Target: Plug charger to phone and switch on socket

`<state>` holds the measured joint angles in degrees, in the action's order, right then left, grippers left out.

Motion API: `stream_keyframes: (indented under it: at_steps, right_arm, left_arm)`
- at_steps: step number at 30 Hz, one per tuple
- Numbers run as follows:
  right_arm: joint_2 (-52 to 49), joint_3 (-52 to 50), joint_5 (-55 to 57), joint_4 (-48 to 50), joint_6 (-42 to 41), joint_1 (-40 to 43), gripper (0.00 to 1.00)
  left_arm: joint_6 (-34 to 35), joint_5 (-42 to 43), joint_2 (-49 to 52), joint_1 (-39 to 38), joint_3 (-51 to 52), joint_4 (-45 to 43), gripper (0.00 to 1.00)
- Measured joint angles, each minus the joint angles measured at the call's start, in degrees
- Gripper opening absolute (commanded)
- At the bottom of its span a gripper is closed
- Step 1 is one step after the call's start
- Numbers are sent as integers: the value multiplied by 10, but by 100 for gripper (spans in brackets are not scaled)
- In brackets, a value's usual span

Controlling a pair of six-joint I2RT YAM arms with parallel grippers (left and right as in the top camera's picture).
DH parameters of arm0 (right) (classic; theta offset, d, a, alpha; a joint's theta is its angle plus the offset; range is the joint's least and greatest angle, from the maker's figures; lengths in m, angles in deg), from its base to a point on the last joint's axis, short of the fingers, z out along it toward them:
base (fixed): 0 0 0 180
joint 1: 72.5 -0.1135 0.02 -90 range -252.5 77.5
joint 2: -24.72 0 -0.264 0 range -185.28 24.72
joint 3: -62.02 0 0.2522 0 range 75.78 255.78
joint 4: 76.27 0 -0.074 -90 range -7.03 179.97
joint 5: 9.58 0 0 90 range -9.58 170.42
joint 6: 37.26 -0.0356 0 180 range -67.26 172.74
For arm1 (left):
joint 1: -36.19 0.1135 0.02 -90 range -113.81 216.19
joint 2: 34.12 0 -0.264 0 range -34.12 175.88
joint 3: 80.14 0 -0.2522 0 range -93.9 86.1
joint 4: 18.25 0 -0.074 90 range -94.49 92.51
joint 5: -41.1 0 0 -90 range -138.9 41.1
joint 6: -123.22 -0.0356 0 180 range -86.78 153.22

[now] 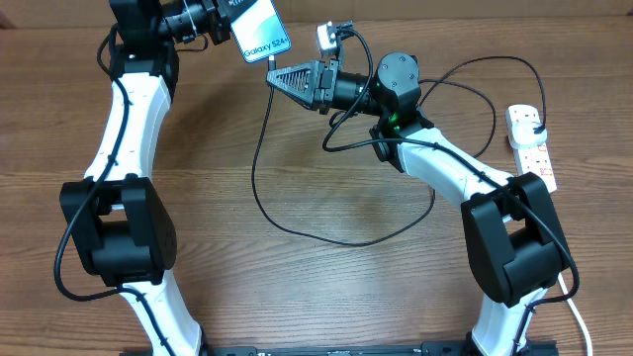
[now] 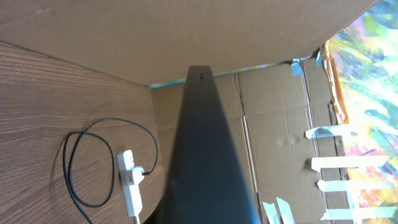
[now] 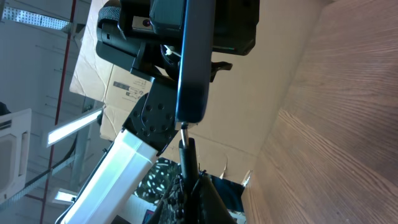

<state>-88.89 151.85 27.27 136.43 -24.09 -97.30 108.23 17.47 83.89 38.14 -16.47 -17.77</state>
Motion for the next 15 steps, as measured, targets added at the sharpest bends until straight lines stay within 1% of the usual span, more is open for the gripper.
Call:
stream_keyframes:
  at_steps: [15]
  right_arm:
    - [0, 0, -9, -1, 3, 0, 4]
  left_arm:
    - [-14, 9, 0, 0, 0, 0, 4]
